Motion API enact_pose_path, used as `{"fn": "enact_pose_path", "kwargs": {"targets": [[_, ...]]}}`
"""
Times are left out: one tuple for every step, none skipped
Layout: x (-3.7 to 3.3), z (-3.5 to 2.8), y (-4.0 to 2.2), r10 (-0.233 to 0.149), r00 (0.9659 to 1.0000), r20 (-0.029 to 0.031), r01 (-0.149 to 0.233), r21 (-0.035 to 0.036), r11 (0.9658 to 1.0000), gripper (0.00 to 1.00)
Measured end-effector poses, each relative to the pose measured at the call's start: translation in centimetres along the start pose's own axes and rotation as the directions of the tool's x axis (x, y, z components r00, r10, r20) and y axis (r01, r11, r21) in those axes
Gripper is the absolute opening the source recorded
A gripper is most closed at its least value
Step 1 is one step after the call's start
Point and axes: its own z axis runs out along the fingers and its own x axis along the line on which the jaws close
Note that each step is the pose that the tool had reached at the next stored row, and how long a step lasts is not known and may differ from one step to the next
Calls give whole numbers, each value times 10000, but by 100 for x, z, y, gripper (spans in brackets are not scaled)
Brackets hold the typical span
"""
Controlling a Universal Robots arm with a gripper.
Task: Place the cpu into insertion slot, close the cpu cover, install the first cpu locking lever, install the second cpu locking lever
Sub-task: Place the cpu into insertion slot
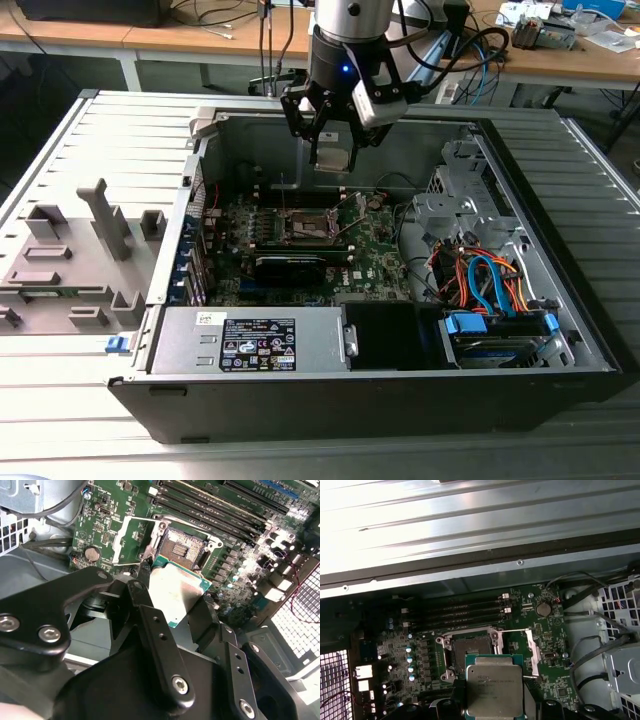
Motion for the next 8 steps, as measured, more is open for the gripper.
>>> {"fn": "enact_pose_path", "kwargs": {"targets": [[0, 0, 0, 70, 10000, 7, -70, 15, 10000, 55], [0, 0, 0, 132, 9999, 12, -132, 30, 9999, 55], [0, 0, 0, 162, 9999, 15, -162, 38, 9999, 55], [0, 1, 0, 189, 9998, 18, -189, 46, 9998, 55], [0, 1, 0, 249, 9997, 24, -249, 62, 9997, 55], [0, 2, 0, 313, 9995, 31, -314, 81, 9995, 55], [0, 2, 0, 347, 9994, 34, -347, 89, 9994, 55], [0, 2, 0, 367, 9993, 37, -368, 96, 9993, 55]]}}
